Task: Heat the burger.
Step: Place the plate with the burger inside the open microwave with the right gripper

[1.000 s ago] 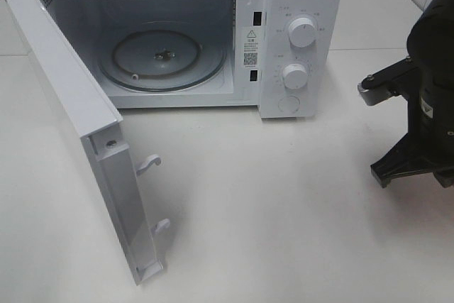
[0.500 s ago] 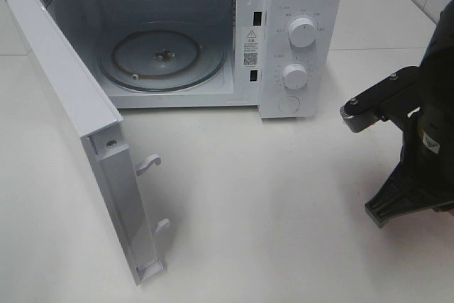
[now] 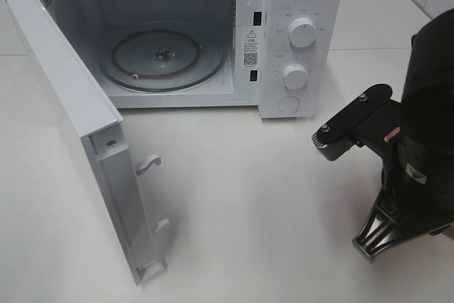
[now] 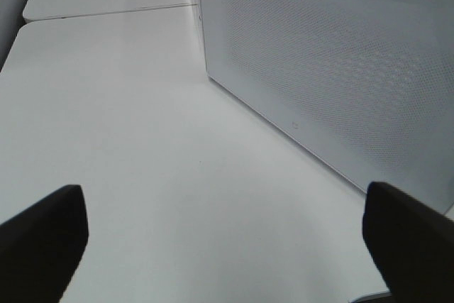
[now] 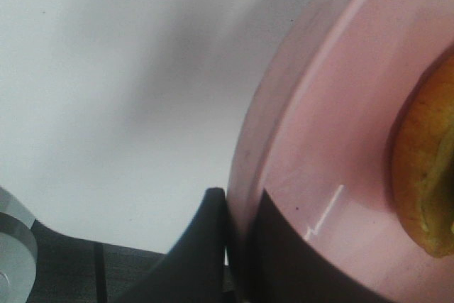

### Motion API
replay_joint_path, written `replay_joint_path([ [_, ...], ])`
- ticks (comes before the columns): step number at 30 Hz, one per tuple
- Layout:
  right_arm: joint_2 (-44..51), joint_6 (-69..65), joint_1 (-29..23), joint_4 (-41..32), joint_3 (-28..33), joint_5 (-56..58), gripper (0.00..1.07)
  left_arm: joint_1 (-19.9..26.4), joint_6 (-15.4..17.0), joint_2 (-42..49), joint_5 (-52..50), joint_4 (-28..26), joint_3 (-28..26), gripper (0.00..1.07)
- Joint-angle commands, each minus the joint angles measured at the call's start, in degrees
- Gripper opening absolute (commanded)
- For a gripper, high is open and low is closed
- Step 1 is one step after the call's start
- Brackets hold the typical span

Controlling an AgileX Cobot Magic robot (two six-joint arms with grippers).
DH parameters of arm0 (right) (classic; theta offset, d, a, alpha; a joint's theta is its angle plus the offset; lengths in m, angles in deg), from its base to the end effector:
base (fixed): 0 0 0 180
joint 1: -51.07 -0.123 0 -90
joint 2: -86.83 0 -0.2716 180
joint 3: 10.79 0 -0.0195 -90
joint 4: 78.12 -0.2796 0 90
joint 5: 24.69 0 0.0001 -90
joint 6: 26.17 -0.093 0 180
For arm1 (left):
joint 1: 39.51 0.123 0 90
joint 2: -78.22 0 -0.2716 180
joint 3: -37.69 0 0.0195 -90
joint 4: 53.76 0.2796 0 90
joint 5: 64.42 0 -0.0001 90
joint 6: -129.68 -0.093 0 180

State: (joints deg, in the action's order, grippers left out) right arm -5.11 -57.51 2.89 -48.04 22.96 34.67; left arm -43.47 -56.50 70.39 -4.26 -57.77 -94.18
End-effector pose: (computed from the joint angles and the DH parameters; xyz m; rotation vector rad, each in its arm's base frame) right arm 0.1937 0.1563 0.1633 -0.8297 2.7499 -0.5720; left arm 0.0346 -0.0081 0.2918 0.1820 2.0170 -0.0590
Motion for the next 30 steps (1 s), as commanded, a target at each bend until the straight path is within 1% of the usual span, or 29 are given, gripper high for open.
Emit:
replay_joint_path([
  [1,0.4,-0.17,-1.26,3.04,0.23,2.35,0.01,-0.23,0.0,1.03,-0.57,-0.06,0.17,0.98],
  [7,0.4,0.69,-1.43,2.86,0.23,3.5,0.01,-0.23,0.0,1.03,-0.57,-0.06,0.17,0.98],
  [13,0.4,3.67,-1.43,4.53,0.23,3.55,0.01,-0.23,0.0,1.03,-0.57,-0.06,0.17,0.98],
  [20,0.4,5.61,-1.43,5.9,0.23,0.34,0.02,-0.23,0.0,1.03,-0.57,-0.06,0.17,0.98],
  [30,0.4,16.56,-1.43,6.65,0.23,-2.58,0.02,-0.23,0.0,1.03,-0.57,-0.06,0.17,0.98],
])
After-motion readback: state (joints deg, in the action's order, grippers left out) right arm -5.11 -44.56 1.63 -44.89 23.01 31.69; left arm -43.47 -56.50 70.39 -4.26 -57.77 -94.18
